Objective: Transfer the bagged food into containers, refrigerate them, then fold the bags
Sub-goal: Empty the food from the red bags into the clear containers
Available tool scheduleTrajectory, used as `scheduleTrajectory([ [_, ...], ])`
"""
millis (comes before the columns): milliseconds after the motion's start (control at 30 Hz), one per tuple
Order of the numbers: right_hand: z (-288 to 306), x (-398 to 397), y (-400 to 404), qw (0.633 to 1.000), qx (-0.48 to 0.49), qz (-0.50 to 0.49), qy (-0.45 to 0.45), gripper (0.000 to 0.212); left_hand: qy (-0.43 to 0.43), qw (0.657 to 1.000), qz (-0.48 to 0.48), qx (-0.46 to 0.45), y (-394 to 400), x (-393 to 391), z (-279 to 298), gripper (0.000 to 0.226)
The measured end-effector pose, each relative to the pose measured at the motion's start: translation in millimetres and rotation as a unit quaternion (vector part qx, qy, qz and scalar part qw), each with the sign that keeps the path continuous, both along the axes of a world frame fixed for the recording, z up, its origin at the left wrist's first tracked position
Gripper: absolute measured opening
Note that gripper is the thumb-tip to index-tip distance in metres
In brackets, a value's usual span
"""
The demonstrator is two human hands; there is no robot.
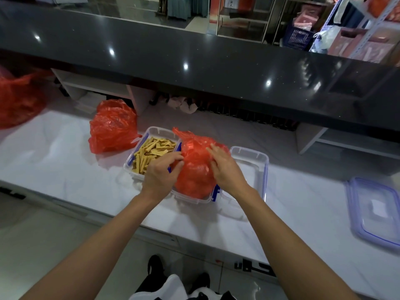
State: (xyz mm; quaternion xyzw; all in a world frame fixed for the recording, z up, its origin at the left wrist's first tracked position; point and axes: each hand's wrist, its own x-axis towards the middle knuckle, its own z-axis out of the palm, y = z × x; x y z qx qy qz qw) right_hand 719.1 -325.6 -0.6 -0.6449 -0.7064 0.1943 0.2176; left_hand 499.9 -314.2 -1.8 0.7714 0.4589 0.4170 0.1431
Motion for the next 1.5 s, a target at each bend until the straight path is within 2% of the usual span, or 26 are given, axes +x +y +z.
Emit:
scheduleTrajectory([
  [167,-35,1,-14,0.991,-0.049,0.074,-0.098,0.054,0.159,0.977,-0.139,-0.023,-17,-12,-31,0.046],
  [267,-39,3,-23,0.998,0.006,0.049,-0.047,0.056,0.221,0.958,-0.179,0.011,-21,-21,-42,0.057],
  [367,-33,2,-44,0.999,0.031,0.0,0.014,0.065,0.245,0.952,-0.176,0.044,-17,-28,-44,0.055],
  [467,-35,3,-62,0.998,-0.037,0.04,-0.034,0.079,0.232,0.954,-0.18,0.062,-13,-30,-45,0.041],
  [533,-43,4,-60,0.996,-0.036,0.042,-0.069,0.071,0.22,0.956,-0.184,0.058,-8,-28,-45,0.025],
  [633,-41,0,-51,0.997,0.054,0.046,-0.039,0.04,0.2,0.961,-0.184,0.049,-8,-18,-35,0.022],
  [733,-26,-1,-47,0.989,0.144,0.022,0.004,0.023,0.128,0.978,-0.161,0.028,-10,-4,-13,0.03],
  [867,0,-2,-37,0.983,0.168,-0.043,0.058,0.023,0.026,0.996,-0.086,0.022,-2,4,12,0.026],
  [1100,35,0,-9,0.968,0.224,-0.055,0.103,0.026,-0.033,0.998,-0.014,0.054,10,6,43,0.019],
  [1233,44,-5,-1,0.962,0.249,-0.059,0.099,0.025,-0.032,0.998,-0.019,0.058,9,4,40,0.019],
  [1500,16,2,-10,0.988,0.137,-0.052,0.055,0.03,0.018,0.999,-0.042,-0.004,3,-5,1,0.024],
])
